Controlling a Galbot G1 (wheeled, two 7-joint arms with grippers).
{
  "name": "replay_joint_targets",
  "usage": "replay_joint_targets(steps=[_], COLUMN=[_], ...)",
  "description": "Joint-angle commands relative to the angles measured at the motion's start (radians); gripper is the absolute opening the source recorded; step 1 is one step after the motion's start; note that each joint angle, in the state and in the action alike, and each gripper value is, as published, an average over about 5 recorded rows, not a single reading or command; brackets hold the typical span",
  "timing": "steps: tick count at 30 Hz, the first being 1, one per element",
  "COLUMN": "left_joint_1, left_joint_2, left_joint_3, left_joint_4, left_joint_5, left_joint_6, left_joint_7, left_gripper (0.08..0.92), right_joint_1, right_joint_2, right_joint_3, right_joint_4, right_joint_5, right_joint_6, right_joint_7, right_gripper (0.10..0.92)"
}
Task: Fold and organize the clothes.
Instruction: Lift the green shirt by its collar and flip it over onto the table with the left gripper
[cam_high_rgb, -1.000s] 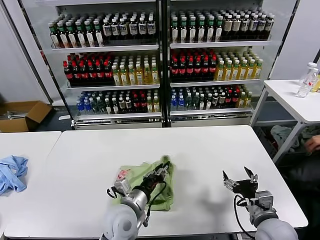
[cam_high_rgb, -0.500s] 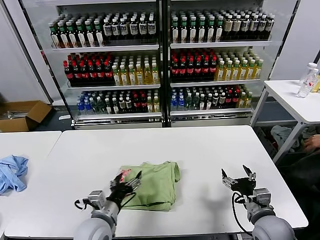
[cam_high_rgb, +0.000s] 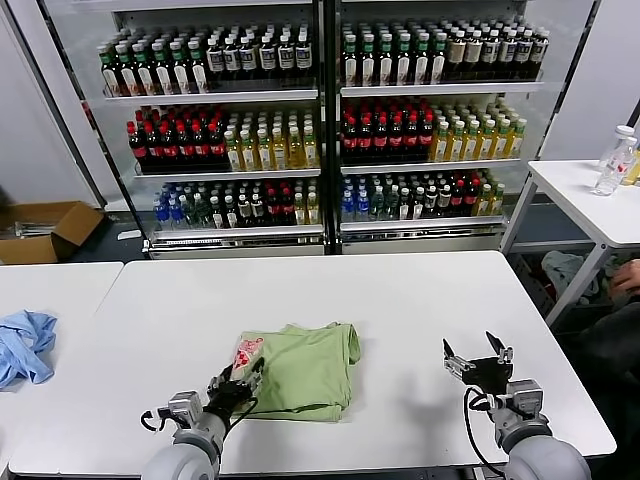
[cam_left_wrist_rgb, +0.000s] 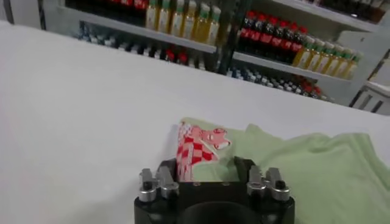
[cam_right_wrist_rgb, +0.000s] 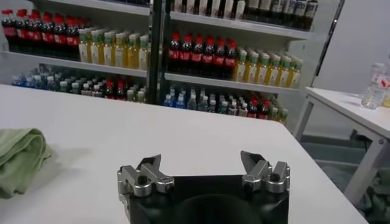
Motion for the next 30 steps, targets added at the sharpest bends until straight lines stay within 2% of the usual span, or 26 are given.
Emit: replay_joint_targets(steps=[1,9,14,16,20,25,28,30], left_joint_1=[-0.014,-0.025,-0.013,-0.002,0.025,0.06,0.081,0.092], left_joint_2=[-0.002,-0.03,-0.03,-0.013,0.076,0.257,0.339,0.362], left_joint_3=[-0.064,-0.136,-0.21,-0.28,-0.494,-0.79,-0.836,-0.778], left_joint_4=[0.068,0.113,0.064,0.03,-0.047,-0.123,-0.191,-0.259], left_joint_5=[-0.332,-0.626,-0.687,-0.688,-0.665,-0.618,-0.541,-0.446], left_joint_6=[0.035,0.062,0.061,0.059,0.059,0.077,0.087,0.085], left_joint_7=[0.06,0.078,0.076,0.069,0.054,0.047,0.053,0.057], left_gripper=[0.516,0.282,0.144,0.119,0.11,0.11,0.11,0.11], right_joint_1=[-0.05,-0.081,-0.091,-0.09,-0.08,-0.056,-0.043,-0.035], right_joint_2=[0.004,0.008,0.006,0.005,0.001,-0.002,0.002,0.005], right_joint_3=[0.043,0.066,0.077,0.08,0.081,0.068,0.052,0.04], right_joint_4=[0.025,0.052,0.065,0.068,0.069,0.063,0.063,0.064], right_joint_5=[-0.001,0.0,0.004,0.007,0.017,0.026,0.026,0.023], right_joint_6=[0.001,0.0,0.0,0.0,0.001,0.004,0.006,0.007], right_joint_7=[0.0,0.001,0.002,0.002,0.002,0.0,0.0,-0.001], right_gripper=[0.823,0.823,0.823,0.823,0.823,0.823,0.823,0.823])
